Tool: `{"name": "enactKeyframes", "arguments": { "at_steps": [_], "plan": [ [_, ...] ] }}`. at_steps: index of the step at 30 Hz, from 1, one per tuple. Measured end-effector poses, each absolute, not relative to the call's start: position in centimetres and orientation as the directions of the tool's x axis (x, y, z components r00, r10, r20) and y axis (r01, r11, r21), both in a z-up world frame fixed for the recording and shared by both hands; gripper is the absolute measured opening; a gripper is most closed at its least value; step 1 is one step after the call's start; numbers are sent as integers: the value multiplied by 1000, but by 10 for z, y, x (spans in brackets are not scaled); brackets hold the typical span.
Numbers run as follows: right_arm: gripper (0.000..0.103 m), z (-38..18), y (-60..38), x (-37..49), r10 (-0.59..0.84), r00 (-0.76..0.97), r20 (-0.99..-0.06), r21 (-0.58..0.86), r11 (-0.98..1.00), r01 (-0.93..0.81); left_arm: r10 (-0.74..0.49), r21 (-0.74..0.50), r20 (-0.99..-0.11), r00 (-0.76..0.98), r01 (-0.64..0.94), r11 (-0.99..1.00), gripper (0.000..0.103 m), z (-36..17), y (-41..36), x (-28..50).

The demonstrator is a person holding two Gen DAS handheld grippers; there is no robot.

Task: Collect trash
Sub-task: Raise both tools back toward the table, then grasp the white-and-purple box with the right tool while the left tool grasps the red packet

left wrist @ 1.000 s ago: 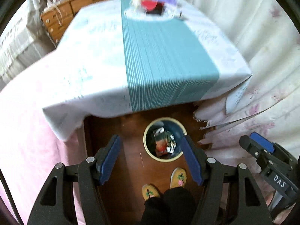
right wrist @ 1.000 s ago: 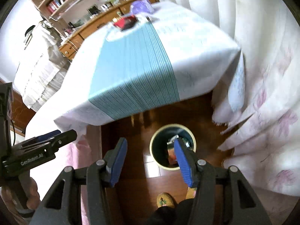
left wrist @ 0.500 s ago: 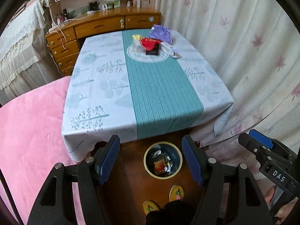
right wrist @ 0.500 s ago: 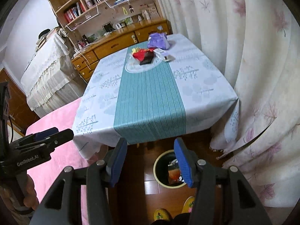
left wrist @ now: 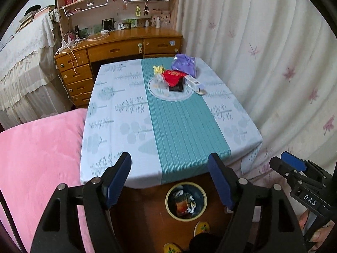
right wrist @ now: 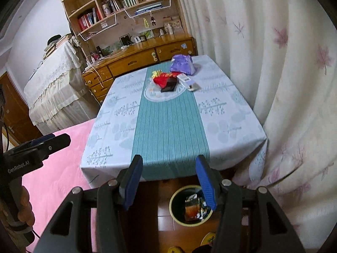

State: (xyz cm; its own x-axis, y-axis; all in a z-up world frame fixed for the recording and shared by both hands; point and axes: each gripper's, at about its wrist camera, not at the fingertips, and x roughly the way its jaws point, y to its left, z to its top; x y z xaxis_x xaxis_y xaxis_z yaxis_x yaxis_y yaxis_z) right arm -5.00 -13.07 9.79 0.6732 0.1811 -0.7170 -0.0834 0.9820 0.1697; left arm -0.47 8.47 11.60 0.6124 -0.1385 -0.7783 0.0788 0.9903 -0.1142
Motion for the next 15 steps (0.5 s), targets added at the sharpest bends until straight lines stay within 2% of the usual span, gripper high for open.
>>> {"name": "enactKeyframes", "arguments": {
  "at_steps": [5,8,15],
  "plan": [
    [53,97,-139,-7,196,673,-713,175,980,-99,-124,-105,-770,626,68,992,75,116,79,33],
    [53,93,-147,33,208,662,-720,180,977,-110,-105,-92,-772,626,53,994,83,111,72,68],
    [53,73,-166,158,239,614,-752,166,971,-174,-92,-126,-802,591,-17,992,83,95,48,176]
  ]
}}
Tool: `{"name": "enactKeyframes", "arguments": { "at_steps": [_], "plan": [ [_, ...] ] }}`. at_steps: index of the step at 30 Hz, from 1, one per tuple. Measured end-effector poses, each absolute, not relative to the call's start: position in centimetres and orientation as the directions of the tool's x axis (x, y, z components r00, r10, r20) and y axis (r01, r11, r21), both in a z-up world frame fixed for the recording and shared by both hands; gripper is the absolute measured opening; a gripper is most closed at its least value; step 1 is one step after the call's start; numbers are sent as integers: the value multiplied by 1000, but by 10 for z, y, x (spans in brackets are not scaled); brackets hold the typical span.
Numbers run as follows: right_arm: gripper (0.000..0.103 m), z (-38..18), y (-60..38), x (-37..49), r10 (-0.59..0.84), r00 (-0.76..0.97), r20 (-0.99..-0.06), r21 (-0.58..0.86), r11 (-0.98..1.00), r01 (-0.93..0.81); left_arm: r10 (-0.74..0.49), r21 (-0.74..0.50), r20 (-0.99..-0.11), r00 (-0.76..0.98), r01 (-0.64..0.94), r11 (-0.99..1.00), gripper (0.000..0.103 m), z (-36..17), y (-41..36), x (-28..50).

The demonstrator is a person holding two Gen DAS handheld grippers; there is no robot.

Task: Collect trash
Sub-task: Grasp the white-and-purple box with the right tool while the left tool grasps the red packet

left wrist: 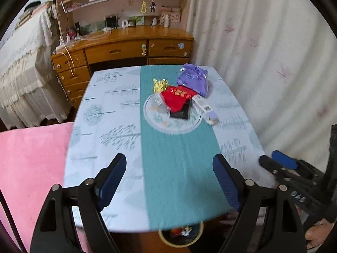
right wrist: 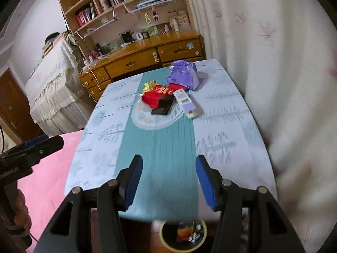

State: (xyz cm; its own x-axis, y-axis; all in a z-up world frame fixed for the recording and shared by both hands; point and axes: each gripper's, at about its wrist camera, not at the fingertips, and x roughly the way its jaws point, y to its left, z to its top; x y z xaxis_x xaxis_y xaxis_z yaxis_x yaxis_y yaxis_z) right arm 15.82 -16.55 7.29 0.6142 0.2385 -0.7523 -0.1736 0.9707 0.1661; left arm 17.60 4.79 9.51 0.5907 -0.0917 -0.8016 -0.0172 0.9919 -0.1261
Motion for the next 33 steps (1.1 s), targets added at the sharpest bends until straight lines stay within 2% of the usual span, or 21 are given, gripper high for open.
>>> {"name": "enactKeyframes", "arguments": {
  "at_steps": [9,15,24,33],
  "plan": [
    [53,15,-171,324,238,493,-837,127,961,-247,-131,-220,-842,524,-112,969,83,47,15,323],
    [53,-30,-165,395,244,400,-883,141,953,-270,-130,-261,-877,463,-231,937,83,0,17,388],
    [55,-52,-150,431,351,338,-873,232,910,-344,-154,-304,-902,403,-340,890,82,-43,28,426],
    [55,-53,-143,434,368,299,-880,249,896,-369,-144,-305,-916,375,-413,858,76,-54,34,444]
  ]
}}
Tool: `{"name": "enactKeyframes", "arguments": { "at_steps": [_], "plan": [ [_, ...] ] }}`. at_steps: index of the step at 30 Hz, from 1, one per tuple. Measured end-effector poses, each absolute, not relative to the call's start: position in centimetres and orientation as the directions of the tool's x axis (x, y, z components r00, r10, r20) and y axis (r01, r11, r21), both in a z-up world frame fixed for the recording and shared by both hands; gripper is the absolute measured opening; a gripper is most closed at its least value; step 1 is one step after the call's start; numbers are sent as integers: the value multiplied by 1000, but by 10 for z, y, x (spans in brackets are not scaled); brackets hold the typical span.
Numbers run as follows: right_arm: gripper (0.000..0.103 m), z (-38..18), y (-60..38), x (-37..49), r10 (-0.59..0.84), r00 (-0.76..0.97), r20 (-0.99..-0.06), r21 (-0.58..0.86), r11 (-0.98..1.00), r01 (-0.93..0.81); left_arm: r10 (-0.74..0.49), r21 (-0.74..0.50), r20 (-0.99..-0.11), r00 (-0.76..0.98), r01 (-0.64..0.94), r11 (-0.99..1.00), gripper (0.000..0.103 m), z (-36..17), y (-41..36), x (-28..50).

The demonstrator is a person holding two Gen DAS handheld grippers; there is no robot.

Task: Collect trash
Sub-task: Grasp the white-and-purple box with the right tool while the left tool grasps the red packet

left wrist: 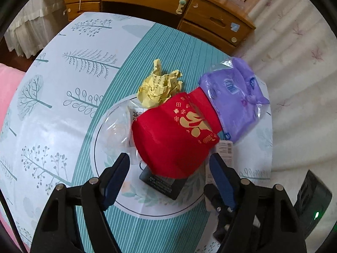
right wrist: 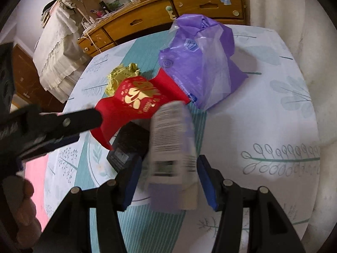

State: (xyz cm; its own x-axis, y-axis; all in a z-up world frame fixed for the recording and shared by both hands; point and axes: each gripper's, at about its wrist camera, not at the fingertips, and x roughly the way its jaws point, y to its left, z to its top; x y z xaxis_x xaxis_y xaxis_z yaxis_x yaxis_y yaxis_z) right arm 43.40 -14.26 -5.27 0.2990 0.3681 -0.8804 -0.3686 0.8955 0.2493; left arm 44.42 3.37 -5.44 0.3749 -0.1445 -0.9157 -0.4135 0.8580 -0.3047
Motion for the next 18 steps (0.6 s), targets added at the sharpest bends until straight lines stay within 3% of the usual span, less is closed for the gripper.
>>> {"name": "enactKeyframes", "arguments": {
  "at_steps": [7,10,17,18],
  "plan": [
    [54,-65,-146,445,335,314,-888,217,909,-356,-137,-275,-941,311,-462,843,76,-67,29,461],
    [43,-64,-152,447,352,314,-882,227,900,-372,-152,-279,-948,281,-499,821,76,-76,28,468],
    [40,-63,-158,446,362,312,-879,225,890,-397,-119,-238,-963,241,-559,794,75,-90,24,478],
    [39,-63,-159,446,362,312,-878,226,890,-396,-109,-231,-964,242,-563,794,68,-90,23,479]
  ]
}}
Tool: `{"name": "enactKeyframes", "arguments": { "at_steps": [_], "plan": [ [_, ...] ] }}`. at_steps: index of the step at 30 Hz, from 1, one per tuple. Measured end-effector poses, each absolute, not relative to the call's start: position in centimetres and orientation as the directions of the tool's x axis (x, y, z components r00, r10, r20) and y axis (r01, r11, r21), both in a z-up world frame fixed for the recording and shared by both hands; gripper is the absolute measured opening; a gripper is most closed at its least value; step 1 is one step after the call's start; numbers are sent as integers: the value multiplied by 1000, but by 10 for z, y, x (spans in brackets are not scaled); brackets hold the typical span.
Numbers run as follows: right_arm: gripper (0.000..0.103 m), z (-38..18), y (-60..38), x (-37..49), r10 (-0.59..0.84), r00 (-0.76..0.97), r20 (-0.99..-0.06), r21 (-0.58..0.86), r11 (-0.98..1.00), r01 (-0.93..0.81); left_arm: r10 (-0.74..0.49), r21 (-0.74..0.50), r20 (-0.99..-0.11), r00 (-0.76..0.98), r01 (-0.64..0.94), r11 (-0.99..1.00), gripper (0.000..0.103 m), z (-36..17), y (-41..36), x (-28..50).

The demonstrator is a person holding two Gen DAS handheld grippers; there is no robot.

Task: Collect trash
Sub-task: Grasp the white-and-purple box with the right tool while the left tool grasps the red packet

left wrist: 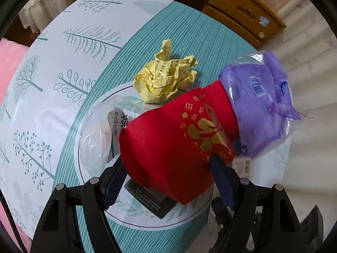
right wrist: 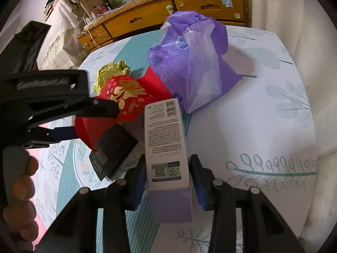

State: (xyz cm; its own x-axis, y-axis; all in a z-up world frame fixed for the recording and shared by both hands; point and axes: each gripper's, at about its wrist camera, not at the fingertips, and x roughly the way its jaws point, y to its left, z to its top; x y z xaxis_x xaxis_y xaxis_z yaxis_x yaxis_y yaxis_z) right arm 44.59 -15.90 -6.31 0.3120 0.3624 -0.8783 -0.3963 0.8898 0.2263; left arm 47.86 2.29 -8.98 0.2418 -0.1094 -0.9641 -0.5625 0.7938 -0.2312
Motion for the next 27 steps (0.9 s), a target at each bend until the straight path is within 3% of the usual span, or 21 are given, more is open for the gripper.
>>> {"name": "enactKeyframes", "arguments": {
  "at_steps": [1,3,4,6,15,27],
  "plan": [
    [39,-63,-158,445,364,312,-878,228,889,-396,-91,-217,-966,242,-566,795,61,-89,22,478],
    [39,-61,-161,444,365,312,-877,231,890,-394,-67,-199,-967,246,-564,802,33,-86,20,478],
    [39,-61,-162,444,367,313,-876,233,890,-391,-79,-215,-963,258,-557,803,24,-84,19,477],
    [38,-59,-164,443,370,316,-874,238,892,-385,-99,-245,-954,282,-548,799,15,-82,18,474],
    [38,-42,-173,426,394,341,-853,264,891,-369,-50,-241,-926,373,-485,840,11,-43,14,441],
    [38,-24,-170,365,386,367,-846,266,904,-336,-84,-273,-907,413,-424,864,11,-6,31,349]
  ]
}}
